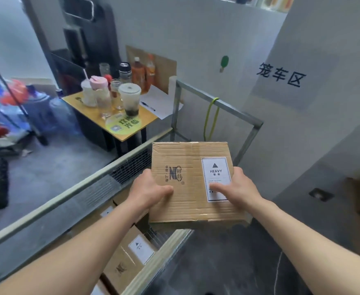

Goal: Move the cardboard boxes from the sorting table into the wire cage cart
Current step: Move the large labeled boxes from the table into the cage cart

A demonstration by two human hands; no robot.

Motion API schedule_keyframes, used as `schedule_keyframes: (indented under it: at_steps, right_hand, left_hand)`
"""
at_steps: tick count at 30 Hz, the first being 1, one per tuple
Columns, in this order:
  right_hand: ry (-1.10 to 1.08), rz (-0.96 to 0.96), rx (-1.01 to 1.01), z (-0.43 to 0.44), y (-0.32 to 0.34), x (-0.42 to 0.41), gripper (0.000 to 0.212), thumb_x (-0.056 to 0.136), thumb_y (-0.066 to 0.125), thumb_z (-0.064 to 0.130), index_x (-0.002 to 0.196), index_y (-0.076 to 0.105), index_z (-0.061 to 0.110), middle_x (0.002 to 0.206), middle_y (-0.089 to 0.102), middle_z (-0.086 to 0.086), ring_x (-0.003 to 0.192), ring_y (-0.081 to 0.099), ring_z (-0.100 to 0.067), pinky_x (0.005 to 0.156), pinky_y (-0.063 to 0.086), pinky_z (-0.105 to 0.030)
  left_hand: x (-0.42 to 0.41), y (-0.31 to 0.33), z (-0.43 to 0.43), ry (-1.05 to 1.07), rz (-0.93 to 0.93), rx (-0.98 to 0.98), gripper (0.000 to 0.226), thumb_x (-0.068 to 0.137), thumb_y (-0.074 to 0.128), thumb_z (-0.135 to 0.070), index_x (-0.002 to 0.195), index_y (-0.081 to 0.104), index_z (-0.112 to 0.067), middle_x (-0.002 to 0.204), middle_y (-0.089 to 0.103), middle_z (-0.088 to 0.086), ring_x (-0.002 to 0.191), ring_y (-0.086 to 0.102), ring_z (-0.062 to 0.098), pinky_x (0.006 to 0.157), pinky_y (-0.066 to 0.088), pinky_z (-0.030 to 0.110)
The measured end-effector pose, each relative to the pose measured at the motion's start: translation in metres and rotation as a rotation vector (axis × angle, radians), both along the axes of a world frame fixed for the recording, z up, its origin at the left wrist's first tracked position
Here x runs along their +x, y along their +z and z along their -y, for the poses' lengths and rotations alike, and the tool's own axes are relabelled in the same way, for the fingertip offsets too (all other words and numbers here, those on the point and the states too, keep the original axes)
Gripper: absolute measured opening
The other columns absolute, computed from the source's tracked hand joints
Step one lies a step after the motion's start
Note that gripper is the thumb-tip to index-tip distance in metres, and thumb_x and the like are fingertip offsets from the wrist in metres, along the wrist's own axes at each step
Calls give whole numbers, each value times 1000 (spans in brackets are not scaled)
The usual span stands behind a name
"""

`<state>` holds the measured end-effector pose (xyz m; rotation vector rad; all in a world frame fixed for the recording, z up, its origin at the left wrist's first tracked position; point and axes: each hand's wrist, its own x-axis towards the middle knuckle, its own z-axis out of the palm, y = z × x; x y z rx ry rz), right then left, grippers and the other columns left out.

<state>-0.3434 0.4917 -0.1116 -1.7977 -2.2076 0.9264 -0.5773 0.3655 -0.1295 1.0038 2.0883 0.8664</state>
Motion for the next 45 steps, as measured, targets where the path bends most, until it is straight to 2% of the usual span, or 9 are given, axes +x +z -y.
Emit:
schedule_keyframes:
  at_steps: [3,8,11,14,22,28,31,37,45]
  right_hand:
    - [77,20,-13,-24,-8,-37,79,59,76,63,120,42,26,105,58,13,97,60,-17,79,49,-38]
    - [219,43,-31,-69,-32,-90,80,58,75,64,121,42,28,96,56,23,84,56,-4,61,39,-28]
    - [319,40,-72,-102,-53,-118,79,59,76,61,121,42,27,98,57,22,87,58,-6,67,44,-33]
    - [409,56,-108,-138,-76,-139,76,60,76,60,120,41,28,102,59,18,90,60,-8,71,47,-35]
    - [609,132,-189,-189,-154,-177,75,65,79,53,123,39,26,107,61,11,92,61,-16,74,49,-38]
    - [657,250,-256,-193,-245,-182,77,68,79,55,125,37,24,107,59,10,87,60,-18,70,46,-37]
    - [670,303,-294,-190,-296,-179,79,72,80,52,130,37,21,113,60,6,90,59,-21,74,47,-38]
    - [687,390,-373,-179,-377,-176,84,77,81,48,138,32,18,127,61,1,105,64,-25,86,53,-43]
    - [677,445,-424,-182,-432,-187,84,75,82,47,139,34,19,128,62,0,107,64,-28,90,53,-47]
  left_hand:
    - [-24,-9,-4,73,33,5,45,69,85,-33,99,52,-27,95,62,-13,85,57,1,62,42,20]
    - [-49,-31,-19,235,55,-53,43,70,84,-31,100,55,-25,97,64,-10,92,62,11,76,51,30]
    - [-57,-47,-33,345,77,-76,38,68,84,-29,92,53,-27,91,63,-13,86,61,5,64,46,21]
    - [-59,-66,-53,453,102,-141,51,64,83,-33,106,56,-20,100,65,-7,94,63,14,77,53,31]
    - [-52,-149,-83,665,182,-293,53,71,85,-28,111,52,-18,107,63,-3,95,60,16,74,45,28]
    - [-44,-245,-84,694,286,-390,54,73,86,-25,113,51,-16,114,64,1,103,62,22,93,53,40]
    - [-40,-296,-80,695,306,-441,56,73,86,-27,115,51,-15,113,64,1,101,61,21,87,52,36]
    - [-27,-378,-67,702,375,-479,49,77,84,-26,106,45,-22,91,54,-12,76,51,3,55,35,16]
    - [-28,-431,-65,706,505,-492,45,82,77,-15,115,47,-21,111,61,0,99,62,20,84,55,36]
